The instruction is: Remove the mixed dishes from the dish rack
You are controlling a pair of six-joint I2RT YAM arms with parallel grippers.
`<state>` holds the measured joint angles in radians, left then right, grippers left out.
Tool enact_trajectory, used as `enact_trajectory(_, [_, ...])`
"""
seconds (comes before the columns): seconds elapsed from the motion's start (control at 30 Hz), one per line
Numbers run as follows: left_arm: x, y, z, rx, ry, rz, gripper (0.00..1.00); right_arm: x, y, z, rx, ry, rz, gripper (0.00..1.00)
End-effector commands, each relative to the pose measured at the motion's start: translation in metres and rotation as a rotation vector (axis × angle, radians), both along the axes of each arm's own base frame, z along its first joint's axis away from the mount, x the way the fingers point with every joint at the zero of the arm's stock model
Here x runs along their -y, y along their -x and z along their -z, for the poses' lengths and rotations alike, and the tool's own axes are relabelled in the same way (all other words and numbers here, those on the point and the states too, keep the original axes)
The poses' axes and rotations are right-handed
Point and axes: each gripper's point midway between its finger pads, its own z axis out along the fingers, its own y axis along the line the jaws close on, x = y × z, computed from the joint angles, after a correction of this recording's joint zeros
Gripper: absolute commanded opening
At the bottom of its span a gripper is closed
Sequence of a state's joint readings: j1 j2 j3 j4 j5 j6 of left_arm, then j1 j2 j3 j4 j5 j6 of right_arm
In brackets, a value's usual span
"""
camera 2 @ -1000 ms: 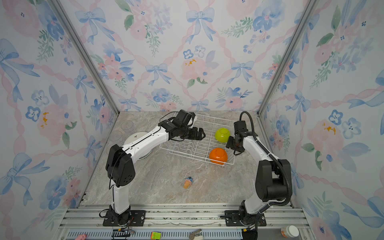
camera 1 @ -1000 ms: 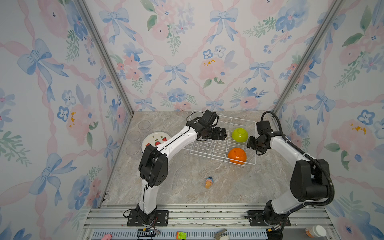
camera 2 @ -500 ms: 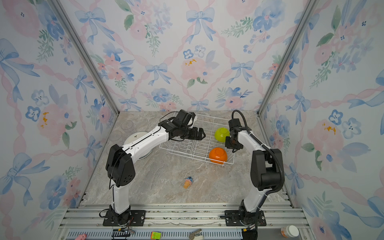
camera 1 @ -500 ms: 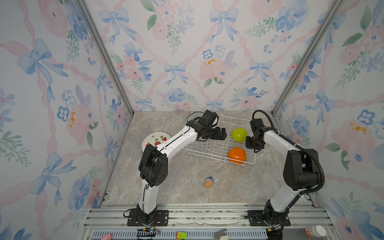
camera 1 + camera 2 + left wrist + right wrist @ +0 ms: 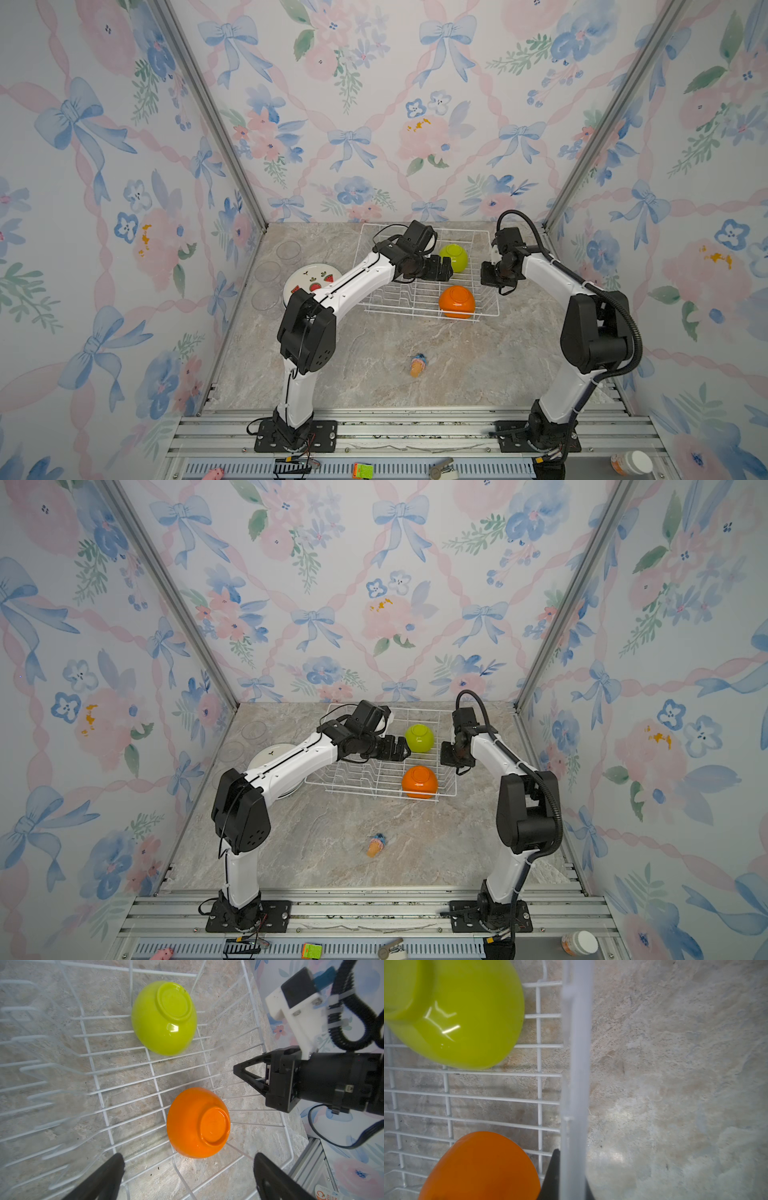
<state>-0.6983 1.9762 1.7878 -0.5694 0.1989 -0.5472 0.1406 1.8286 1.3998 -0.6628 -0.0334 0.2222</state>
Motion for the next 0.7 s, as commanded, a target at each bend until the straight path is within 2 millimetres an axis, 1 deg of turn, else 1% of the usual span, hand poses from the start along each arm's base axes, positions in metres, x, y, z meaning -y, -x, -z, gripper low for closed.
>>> enact_trajectory(0.0, [0.001,0.0,0.007,-0.012,-0.001,-0.003,0.98,0.042,0.001,0.004,-0.041,0.344,-0.137,0.0])
enact_trajectory(0.07, [0.002,0.0,0.008,-0.016,-0.001,-0.001,0.98,0.046,-0.002,0.001,-0.044,0.375,-0.144,0.0])
enact_trajectory(0.2, [0.005,0.0,0.01,-0.025,0.005,0.003,0.98,0.044,-0.01,0.0,-0.033,0.422,-0.197,0.0])
enact_trajectory(0.33, [0.007,-0.001,0.014,-0.032,0.004,0.003,0.98,0.046,-0.018,0.002,-0.054,0.547,-0.243,0.0])
enact_trajectory(0.4, [0.009,-0.001,0.016,-0.039,0.007,0.007,0.98,0.043,-0.023,0.006,-0.066,0.593,-0.278,0.0])
enact_trajectory(0.43, [0.01,-0.001,0.017,-0.047,0.011,0.01,0.98,0.042,-0.026,0.01,-0.073,0.597,-0.283,0.0])
enact_trajectory(0.53, [0.011,-0.001,0.02,-0.051,0.007,0.007,0.98,0.039,-0.034,0.012,-0.054,0.578,-0.274,0.0])
enact_trajectory(0.67, [0.009,-0.001,0.028,-0.061,-0.006,0.0,0.98,0.036,-0.043,0.007,-0.003,0.533,-0.235,0.0])
